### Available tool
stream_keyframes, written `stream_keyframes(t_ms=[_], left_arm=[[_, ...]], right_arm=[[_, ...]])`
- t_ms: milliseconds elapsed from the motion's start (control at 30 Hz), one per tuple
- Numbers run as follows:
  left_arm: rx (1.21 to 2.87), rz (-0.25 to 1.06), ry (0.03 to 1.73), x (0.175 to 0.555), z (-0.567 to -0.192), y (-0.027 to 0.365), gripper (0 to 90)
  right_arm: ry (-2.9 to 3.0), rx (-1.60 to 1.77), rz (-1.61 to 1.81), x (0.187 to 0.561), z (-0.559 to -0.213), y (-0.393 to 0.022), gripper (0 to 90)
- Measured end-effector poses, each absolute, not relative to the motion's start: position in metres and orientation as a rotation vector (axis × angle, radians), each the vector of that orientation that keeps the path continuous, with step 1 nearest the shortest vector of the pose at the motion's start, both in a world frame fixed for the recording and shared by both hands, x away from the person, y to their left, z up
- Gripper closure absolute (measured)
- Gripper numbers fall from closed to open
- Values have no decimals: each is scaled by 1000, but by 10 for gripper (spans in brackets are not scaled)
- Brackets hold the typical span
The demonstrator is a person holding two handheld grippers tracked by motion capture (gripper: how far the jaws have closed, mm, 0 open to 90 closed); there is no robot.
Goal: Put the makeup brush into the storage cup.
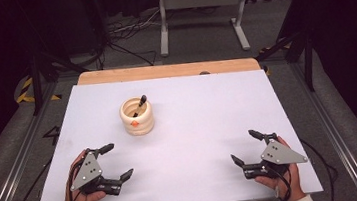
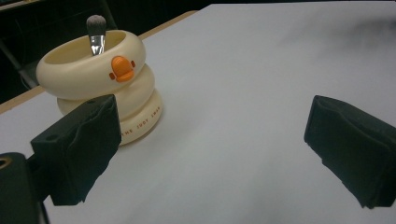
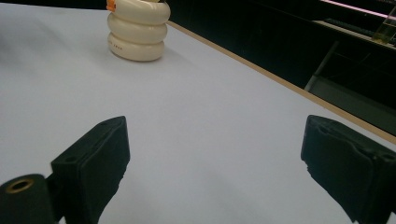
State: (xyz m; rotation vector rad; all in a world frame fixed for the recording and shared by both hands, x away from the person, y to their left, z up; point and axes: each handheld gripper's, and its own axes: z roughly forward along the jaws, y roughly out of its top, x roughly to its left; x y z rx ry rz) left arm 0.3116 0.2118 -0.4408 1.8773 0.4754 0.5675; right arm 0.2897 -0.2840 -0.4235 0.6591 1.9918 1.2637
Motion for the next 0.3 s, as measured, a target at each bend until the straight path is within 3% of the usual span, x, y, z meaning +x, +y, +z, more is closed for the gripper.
stream_keyframes(t_ms=[300], left_arm=[[1882, 562, 474, 314, -442, 212, 47]], right_arm=[[1991, 665, 1269, 290, -424, -285, 87]])
